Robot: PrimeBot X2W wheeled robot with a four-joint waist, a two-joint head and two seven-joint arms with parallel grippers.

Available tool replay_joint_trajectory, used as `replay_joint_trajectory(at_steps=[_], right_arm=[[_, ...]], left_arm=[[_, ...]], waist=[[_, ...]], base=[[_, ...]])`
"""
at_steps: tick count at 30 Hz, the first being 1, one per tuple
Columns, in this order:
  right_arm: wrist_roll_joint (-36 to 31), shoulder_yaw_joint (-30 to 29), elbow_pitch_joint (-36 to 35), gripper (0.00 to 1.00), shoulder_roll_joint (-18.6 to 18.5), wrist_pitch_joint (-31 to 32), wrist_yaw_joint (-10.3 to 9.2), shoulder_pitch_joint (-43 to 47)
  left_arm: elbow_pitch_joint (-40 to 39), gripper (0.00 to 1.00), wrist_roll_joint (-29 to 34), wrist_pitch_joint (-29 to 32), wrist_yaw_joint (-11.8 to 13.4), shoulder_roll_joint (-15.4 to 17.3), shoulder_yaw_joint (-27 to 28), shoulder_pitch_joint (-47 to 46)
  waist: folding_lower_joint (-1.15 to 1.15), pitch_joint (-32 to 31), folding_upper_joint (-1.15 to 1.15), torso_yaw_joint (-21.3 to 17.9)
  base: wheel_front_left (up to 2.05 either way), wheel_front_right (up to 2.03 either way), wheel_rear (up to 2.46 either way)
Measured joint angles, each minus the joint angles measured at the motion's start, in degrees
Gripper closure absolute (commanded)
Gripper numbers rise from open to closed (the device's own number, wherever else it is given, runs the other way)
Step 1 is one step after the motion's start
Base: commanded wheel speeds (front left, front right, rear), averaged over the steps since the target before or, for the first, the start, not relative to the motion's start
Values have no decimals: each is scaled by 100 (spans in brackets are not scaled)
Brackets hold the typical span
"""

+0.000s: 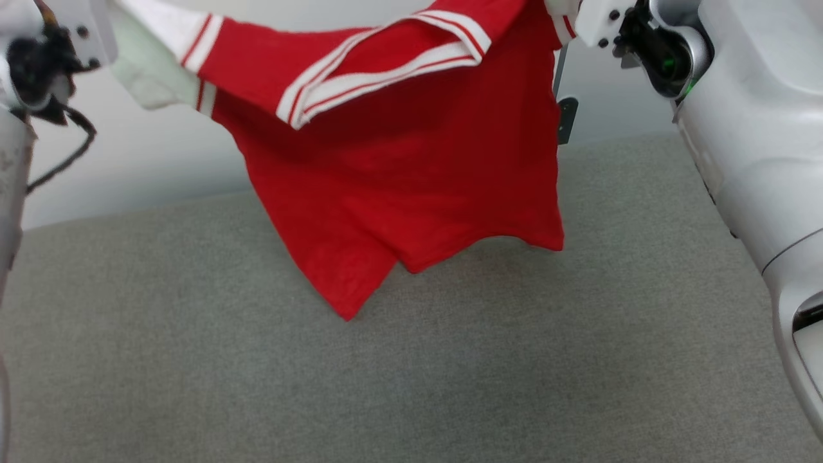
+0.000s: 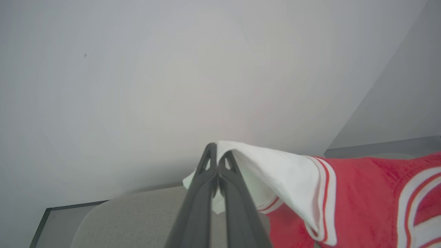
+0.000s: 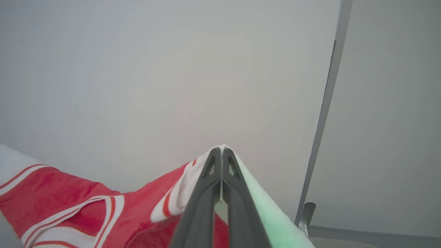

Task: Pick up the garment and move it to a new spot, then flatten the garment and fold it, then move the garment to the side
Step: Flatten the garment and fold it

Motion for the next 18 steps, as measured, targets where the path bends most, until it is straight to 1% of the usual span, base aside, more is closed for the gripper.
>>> replay_joint_trajectory(at_steps=[3, 7, 10, 14, 18], right_arm=[[0, -80, 19, 100, 0, -32, 0, -98], [-155, -214, 22, 100, -22, -181, 1, -264], [-311, -372, 31, 100, -245, -433, 1, -658], [-664, -539, 27, 100, -544, -951, 1, -1265], [-984, -768, 23, 100, -692, -1435, 1, -1767]], left_arm=[[101, 100, 74, -171, -31, -8, -32, -186], [201, 100, 114, -516, 4, -41, 24, -493], [183, 100, 237, -780, 29, -91, 32, -1001], [155, 100, 316, -1189, 107, -282, 99, -1696], [159, 100, 401, -1709, 104, -489, 158, -2431]], waist=[[0, 89, 0, 18], [0, 305, 0, 46], [0, 561, 0, 72], [0, 1040, 0, 109], [0, 1637, 0, 179]], base=[[0, 0, 0], [0, 0, 0], [0, 0, 0], [0, 0, 0], [0, 0, 0]])
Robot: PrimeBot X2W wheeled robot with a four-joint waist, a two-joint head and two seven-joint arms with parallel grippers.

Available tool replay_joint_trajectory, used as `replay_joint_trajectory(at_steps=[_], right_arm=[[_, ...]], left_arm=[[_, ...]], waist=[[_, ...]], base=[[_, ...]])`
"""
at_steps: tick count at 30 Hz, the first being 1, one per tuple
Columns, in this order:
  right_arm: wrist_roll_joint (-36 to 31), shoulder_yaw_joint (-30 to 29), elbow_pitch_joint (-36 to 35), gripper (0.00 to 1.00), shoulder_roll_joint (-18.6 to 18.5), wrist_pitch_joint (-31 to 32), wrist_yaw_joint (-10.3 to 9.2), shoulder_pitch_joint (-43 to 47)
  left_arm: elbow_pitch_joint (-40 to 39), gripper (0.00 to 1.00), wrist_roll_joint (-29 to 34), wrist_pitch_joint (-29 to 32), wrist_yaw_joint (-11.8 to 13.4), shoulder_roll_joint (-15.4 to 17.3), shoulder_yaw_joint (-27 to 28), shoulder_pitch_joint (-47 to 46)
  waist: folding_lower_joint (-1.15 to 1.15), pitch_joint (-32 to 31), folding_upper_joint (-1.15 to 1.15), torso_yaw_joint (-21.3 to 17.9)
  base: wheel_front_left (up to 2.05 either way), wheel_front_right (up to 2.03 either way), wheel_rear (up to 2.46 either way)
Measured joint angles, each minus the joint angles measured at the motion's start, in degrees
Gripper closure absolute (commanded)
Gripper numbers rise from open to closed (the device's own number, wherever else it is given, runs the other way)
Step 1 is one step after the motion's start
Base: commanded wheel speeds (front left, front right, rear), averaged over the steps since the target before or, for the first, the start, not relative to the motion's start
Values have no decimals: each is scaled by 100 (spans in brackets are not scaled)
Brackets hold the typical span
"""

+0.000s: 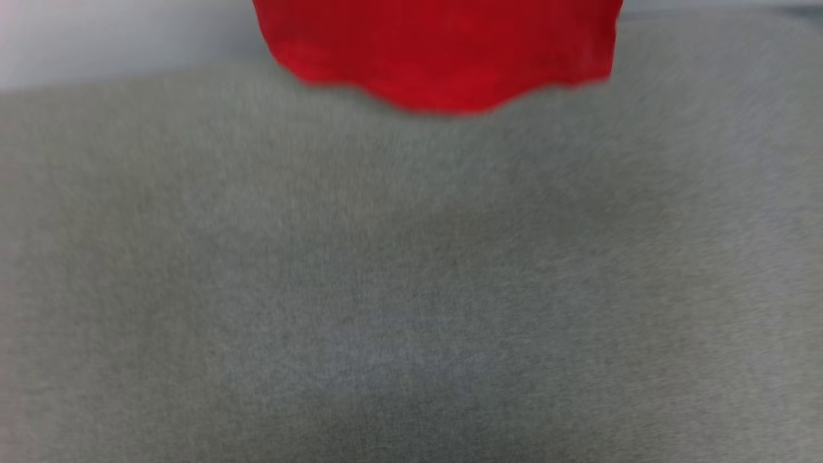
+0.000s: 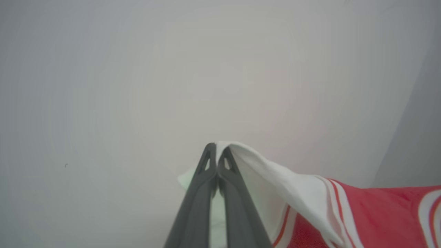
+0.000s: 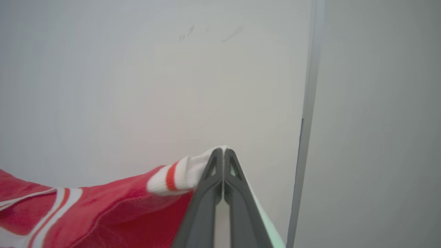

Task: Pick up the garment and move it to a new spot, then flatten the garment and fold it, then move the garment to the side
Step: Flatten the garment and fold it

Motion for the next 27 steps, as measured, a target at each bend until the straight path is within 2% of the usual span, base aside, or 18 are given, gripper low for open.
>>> replay_joint_trajectory(at_steps=[8, 12, 14, 16, 20, 23, 27], right_arm=[[-827, -787, -23, 100, -332, -412, 0, -576], [-1529, -1622, -623, 100, -423, -417, 0, -668], [-1940, -2050, -878, 100, -315, -417, 0, -505], [-2256, -2360, -938, 100, -56, -417, -1, -270], [-2815, -2591, -813, 100, 376, -415, 0, 44], [-2962, -2691, -649, 100, 469, -416, 0, 126], [-2743, -2725, -325, 100, 630, -348, 0, 341]], left_arm=[[457, 100, 10, -947, -29, -446, 109, -895], [759, 100, 127, -1421, -89, -542, 68, -1152], [940, 100, 78, -1577, -122, -644, 89, -1241], [1144, 100, 79, -1673, -225, -727, 75, -1251], [1547, 100, 7, -1738, -478, -759, 51, -1192], [1790, 100, -54, -1695, -642, -773, 40, -1046], [1978, 100, -172, -1528, -812, -839, 21, -638]], waist=[[0, 1234, 0, 198], [0, 1771, 0, 324], [0, 1994, 0, 400], [0, 2174, 0, 491], [0, 2375, 0, 717], [0, 2402, 0, 867], [0, 2270, 0, 965]], base=[[0, 0, 0], [0, 0, 0], [0, 0, 0], [0, 0, 0], [0, 0, 0], [0, 0, 0], [0, 0, 0]])
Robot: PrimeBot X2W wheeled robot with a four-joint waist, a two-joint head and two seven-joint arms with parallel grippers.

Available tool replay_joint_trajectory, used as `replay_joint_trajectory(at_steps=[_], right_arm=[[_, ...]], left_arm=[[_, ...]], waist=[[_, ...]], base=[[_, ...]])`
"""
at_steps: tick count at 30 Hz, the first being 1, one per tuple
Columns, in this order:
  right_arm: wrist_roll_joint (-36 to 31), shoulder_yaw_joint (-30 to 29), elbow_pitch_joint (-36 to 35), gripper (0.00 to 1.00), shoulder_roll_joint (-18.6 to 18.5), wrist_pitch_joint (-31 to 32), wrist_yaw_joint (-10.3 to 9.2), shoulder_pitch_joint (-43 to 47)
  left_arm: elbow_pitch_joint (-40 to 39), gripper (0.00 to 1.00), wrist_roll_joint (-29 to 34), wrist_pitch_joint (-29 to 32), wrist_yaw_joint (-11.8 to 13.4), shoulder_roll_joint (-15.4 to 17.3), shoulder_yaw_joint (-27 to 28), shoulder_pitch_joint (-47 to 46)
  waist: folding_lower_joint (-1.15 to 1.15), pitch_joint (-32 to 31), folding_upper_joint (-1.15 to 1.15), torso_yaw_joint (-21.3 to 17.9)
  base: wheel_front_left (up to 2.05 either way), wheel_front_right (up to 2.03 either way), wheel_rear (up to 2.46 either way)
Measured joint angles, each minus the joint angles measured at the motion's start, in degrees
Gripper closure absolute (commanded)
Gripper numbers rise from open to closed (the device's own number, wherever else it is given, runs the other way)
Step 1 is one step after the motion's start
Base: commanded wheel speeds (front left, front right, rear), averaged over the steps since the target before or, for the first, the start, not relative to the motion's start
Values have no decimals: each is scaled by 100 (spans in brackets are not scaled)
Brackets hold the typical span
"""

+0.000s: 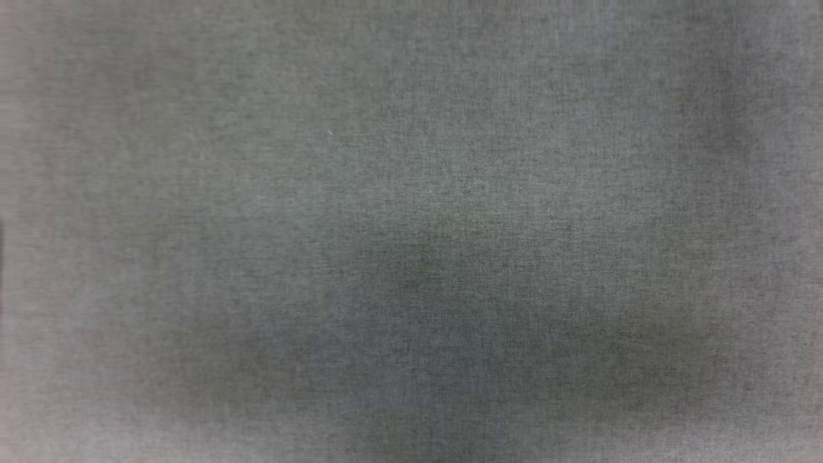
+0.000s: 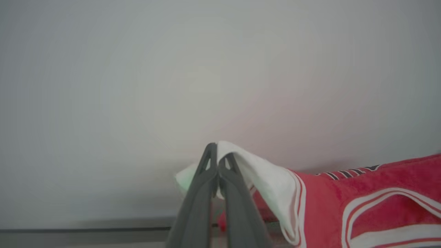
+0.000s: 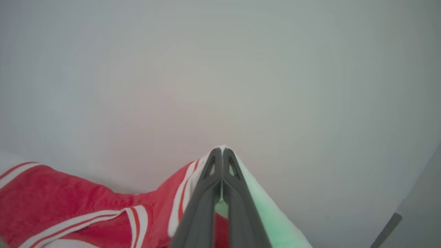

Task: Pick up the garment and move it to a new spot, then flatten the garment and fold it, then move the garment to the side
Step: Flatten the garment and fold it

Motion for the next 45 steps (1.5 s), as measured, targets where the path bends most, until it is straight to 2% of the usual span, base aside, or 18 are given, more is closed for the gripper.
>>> replay_joint_trajectory(at_steps=[2, 9, 15, 18, 22, 27, 32, 36, 38, 45], right_arm=[[-22, 241, 59, 100, 22, 114, 0, 121], [703, 960, 111, 100, 64, 784, 0, 1091], [1443, 1994, -434, 100, 65, 1307, 0, 2425], [1809, 2504, -848, 100, 24, 1524, 0, 3109], [2365, 3056, -1522, 100, -307, 1772, -1, 3988], [2888, 3543, -2454, 100, -935, 2096, -1, 4968], [3260, 3689, -3340, 100, -1546, 2447, 0, 5894], [3384, 3741, -4155, 100, -2017, 2771, 0, 6517], [3475, 3617, -4456, 100, -2219, 2921, 0, 6842], [3519, 2998, -5615, 100, -2710, 3466, 0, 8047]], left_arm=[[66, 100, -54, 162, -49, 45, -13, 242], [176, 100, -74, 658, -146, 302, -215, 1322], [170, 100, -120, 668, -174, 393, -442, 2470], [-77, 100, -275, 599, -179, 435, -532, 3180], [-510, 100, -534, 478, -181, 764, -646, 4201], [-1101, 100, -818, 355, -182, 1126, -683, 5333], [-1775, 100, -1072, 316, -176, 1503, -609, 6267], [-2553, 100, -1180, 265, 76, 1757, -544, 7065], [-3051, 100, -1244, 318, 280, 1938, -519, 7519], [-5189, 100, -1625, 339, 1291, 2557, -196, 9213]], waist=[[0, -115, 0, 29], [0, -735, 0, 39], [0, -1460, 0, -34], [0, -1847, 0, -69], [0, -2351, 0, -122], [0, -2914, 0, -180], [0, -3351, 0, -203], [0, -3597, 0, -211], [0, -3690, 0, -209], [0, -3781, 0, -117]], base=[[0, 0, 0], [0, 0, 0], [0, 0, 0], [0, 0, 0], [0, 0, 0], [0, 0, 0], [0, 0, 0], [0, 0, 0], [0, 0, 0], [0, 0, 0]])
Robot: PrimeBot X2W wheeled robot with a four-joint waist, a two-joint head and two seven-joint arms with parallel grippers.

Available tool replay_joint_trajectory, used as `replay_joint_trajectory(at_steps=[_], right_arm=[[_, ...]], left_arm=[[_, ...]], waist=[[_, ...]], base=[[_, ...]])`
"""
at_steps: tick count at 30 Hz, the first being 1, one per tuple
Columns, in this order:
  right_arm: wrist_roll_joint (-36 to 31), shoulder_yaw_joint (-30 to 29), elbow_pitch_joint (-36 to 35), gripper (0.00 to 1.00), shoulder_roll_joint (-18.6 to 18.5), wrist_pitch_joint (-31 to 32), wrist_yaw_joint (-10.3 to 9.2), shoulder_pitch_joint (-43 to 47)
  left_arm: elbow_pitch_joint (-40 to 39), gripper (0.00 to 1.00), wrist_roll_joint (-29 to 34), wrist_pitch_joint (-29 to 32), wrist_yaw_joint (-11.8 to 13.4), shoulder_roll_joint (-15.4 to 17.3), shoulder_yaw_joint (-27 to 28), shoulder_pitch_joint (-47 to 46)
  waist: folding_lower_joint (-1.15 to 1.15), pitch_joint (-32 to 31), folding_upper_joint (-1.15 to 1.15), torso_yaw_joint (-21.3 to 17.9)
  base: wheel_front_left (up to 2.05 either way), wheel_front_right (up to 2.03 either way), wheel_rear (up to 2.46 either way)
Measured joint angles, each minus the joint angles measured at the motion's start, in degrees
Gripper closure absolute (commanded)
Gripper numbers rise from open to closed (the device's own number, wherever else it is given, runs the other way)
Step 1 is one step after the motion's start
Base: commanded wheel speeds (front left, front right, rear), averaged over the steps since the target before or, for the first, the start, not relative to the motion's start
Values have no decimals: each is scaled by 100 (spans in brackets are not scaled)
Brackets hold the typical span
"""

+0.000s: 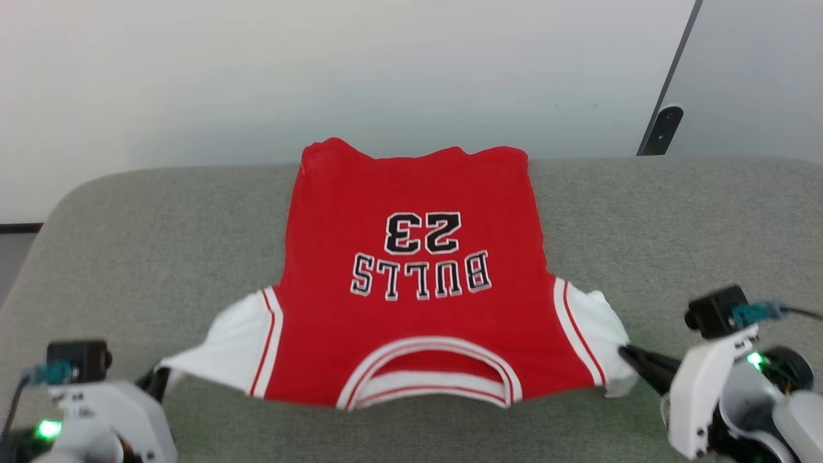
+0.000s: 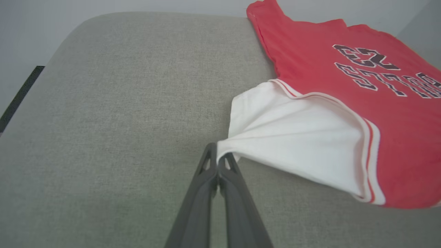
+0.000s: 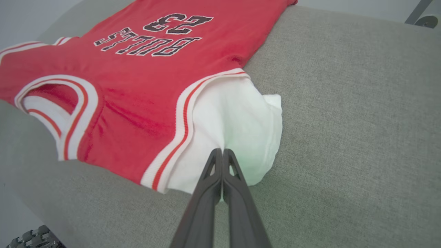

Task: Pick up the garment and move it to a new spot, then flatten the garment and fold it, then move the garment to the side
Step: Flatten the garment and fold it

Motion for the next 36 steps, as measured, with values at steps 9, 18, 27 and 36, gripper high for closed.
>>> replay_joint_trajectory(at_steps=[9, 18, 27, 36], right_arm=[[-291, -1062, -1133, 100, 74, 735, 0, 1481], [-701, -1766, -1861, 100, 464, 1288, 0, 2180], [-1133, -1639, -1762, 100, 595, 1758, 0, 2047], [-1412, -1233, -983, 100, 767, 2299, 0, 1489]], left_arm=[[-2042, 100, -430, -270, 1104, 477, 477, 1760], [-2704, 100, -636, -598, 1440, 547, 761, 2538], [-2431, 100, -597, -521, 1380, 397, 580, 2353], [-1758, 100, -438, -250, 1194, -97, 70, 1848]], waist=[[0, 115, 0, 14], [0, 303, 0, -32], [0, 483, 0, -125], [0, 551, 0, -215]], base=[[0, 0, 0], [0, 0, 0], [0, 0, 0], [0, 0, 0]])
